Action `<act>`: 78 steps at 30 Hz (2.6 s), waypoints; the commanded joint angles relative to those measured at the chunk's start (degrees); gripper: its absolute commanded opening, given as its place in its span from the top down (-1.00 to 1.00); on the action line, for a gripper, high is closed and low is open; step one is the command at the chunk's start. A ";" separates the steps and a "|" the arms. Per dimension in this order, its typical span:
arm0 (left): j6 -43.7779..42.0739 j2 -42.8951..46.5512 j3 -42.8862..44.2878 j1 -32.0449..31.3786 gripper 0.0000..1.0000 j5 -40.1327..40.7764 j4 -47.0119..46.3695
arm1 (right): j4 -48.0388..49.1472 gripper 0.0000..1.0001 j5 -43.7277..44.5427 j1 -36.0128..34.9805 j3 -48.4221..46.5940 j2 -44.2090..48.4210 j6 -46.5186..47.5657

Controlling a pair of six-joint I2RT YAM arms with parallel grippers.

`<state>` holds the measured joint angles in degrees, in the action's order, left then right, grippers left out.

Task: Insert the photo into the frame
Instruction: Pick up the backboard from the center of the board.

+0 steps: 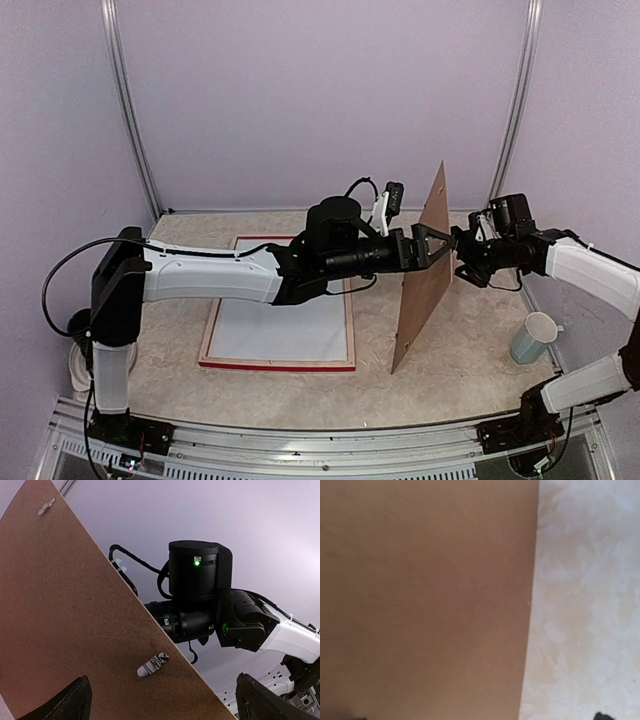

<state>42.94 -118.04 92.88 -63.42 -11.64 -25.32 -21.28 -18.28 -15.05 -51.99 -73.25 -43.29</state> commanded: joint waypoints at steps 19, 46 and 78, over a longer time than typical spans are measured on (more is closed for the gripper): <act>2.82 4.77 -23.26 3.89 -0.98 6.43 -7.11 | -3.63 -0.96 -5.44 5.13 -2.96 8.90 -3.28; 3.08 -7.44 -12.14 2.01 -0.97 3.90 -2.52 | 2.55 -0.96 -17.44 7.06 -5.53 9.37 -9.91; 4.44 -8.63 -11.94 1.39 -0.97 2.92 -2.92 | -19.87 -0.63 -13.45 7.05 -15.41 6.90 4.20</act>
<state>47.22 -126.17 80.77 -61.56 -8.36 -27.53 -35.42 -34.37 -8.43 -63.57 -65.73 -43.62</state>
